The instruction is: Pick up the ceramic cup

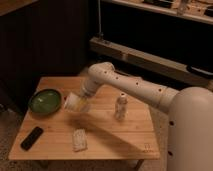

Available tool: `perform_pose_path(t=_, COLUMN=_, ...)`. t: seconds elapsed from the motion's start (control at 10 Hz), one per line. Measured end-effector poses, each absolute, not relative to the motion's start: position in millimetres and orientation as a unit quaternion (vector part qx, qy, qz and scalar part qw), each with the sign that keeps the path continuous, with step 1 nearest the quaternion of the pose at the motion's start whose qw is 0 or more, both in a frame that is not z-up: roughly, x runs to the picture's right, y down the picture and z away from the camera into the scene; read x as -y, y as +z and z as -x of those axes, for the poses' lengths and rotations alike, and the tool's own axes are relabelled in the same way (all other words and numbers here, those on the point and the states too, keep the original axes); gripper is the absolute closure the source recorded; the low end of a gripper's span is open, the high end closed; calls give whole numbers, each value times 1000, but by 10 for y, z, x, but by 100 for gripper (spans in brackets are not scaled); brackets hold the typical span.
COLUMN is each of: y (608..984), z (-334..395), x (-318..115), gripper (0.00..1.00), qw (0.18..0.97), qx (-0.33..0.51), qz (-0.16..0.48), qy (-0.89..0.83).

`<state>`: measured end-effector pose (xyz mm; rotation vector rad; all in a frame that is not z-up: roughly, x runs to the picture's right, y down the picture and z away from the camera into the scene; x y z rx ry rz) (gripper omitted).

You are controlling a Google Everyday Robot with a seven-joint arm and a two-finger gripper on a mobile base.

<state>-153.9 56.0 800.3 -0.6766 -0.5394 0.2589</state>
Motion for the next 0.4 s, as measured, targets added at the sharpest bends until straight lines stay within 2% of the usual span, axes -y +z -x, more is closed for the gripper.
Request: perform_pose_path(t=0.4, y=7896, z=1435, x=-524, gripper=100, qw=899, qx=261, qz=328, qy=126)
